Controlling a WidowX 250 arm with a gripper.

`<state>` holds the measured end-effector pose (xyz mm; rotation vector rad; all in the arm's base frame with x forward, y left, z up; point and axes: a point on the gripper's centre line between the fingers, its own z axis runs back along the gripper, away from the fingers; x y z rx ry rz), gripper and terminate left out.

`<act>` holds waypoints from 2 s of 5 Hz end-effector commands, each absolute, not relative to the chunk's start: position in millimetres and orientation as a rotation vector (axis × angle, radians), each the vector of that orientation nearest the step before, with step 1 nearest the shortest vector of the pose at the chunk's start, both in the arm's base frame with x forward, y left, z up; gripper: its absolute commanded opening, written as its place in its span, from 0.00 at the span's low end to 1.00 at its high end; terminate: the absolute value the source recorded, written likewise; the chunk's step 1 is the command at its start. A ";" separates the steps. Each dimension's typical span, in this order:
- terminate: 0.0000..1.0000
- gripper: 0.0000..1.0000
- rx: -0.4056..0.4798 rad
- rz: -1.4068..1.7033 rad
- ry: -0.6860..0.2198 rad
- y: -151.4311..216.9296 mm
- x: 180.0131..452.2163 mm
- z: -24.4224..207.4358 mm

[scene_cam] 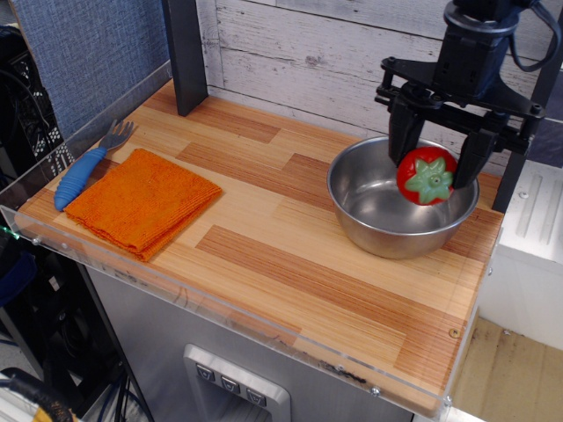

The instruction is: Place the strawberry in the pot

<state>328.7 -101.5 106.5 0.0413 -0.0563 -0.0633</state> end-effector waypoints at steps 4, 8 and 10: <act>0.00 0.00 0.116 0.135 -0.039 -67.6 387.8 41.5; 0.00 1.00 0.044 0.061 -0.017 -46.3 395.8 43.4; 0.00 1.00 0.000 0.061 -0.098 -33.0 378.6 83.0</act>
